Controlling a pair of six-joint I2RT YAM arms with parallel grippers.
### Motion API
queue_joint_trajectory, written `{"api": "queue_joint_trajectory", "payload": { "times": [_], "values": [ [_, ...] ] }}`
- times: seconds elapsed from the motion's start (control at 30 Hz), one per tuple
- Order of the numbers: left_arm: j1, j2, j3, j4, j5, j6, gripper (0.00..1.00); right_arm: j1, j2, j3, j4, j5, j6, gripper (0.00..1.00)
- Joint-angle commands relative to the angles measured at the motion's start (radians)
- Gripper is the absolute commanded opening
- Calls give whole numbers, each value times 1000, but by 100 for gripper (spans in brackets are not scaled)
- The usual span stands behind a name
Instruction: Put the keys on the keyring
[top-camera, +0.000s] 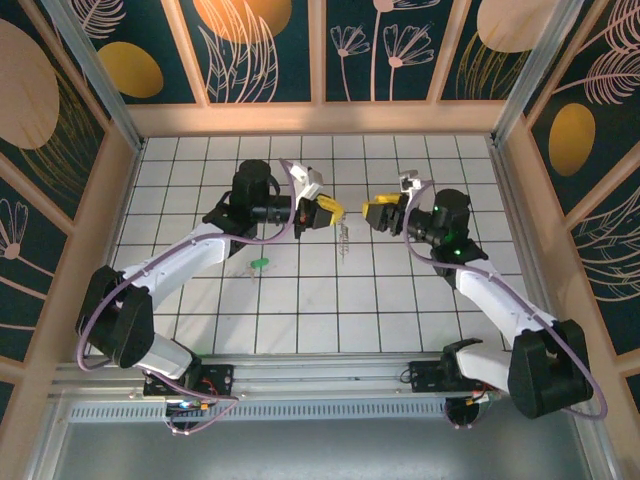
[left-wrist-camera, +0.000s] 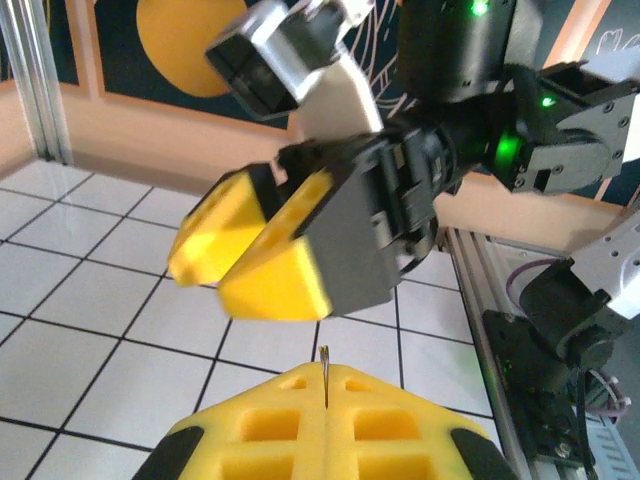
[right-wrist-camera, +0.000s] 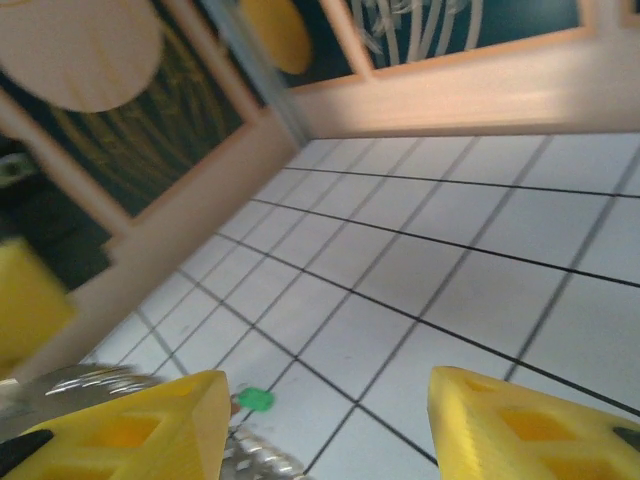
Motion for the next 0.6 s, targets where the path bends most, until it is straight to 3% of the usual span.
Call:
{"api": "queue_joint_trajectory", "payload": {
  "times": [0.0, 0.3, 0.57],
  "values": [
    [-1, 3, 30, -30, 33, 42, 0, -16, -66, -23, 99, -213, 0, 54],
    [0, -11, 25, -41, 45, 49, 0, -19, -78, -19, 163, -418, 63, 49],
    [0, -22, 27, -36, 67, 37, 0, -3, -22, -1, 222, -461, 105, 44]
  ]
}}
